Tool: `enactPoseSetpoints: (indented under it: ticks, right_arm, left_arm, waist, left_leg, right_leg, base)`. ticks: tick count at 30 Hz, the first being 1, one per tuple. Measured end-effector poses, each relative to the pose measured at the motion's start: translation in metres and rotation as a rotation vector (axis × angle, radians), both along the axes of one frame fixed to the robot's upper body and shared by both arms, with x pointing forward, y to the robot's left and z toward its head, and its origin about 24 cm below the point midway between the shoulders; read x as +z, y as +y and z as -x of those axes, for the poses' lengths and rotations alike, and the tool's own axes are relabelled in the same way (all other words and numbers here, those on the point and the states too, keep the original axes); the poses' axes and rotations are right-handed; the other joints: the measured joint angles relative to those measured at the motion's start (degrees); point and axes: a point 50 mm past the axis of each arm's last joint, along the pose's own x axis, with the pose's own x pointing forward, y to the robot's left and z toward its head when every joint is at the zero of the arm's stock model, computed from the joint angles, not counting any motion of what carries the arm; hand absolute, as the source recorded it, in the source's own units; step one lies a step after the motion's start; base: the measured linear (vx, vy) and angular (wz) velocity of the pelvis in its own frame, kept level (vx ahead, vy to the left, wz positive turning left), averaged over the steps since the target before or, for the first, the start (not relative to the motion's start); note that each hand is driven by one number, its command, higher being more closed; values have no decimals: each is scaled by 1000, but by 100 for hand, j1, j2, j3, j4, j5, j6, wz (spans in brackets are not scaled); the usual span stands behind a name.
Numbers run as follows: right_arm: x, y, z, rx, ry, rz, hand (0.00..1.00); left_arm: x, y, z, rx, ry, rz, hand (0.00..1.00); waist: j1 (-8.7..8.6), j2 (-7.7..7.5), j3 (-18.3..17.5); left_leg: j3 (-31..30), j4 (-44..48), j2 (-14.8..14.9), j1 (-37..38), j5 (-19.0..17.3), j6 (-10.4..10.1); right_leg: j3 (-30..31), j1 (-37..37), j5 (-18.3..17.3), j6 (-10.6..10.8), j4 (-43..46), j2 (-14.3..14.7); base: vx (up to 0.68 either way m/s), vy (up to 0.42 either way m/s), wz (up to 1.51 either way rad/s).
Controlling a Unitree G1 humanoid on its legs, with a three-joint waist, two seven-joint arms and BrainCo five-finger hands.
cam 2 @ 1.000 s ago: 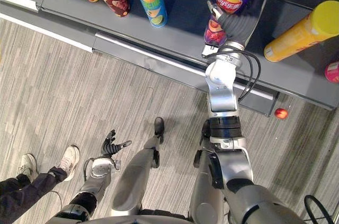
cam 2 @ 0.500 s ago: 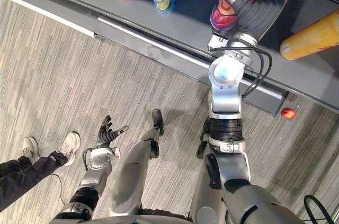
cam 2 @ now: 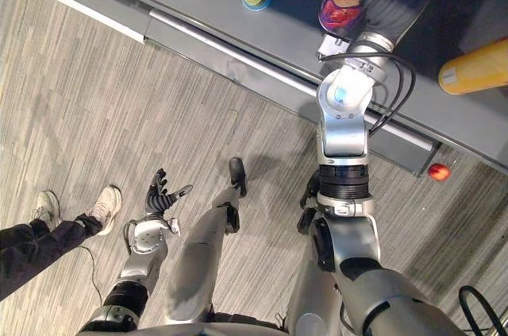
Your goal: Put the gum and the chips on the shelf.
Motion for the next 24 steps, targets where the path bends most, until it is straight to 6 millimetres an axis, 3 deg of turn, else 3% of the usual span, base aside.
enactPoseSetpoints:
  ticks: [24]
  right_arm:
    - [-26,2,-18,2,136,-7,100]
  left_arm:
    - [1,0,6,8,-17,7,0]
  waist:
    - [-15,-67,-5]
  left_leg:
    - [126,2,-21,-69,9,13]
  right_leg:
    - [14,-134,-1,-2,46,-61]
  base:
    - [9,-37,-1]
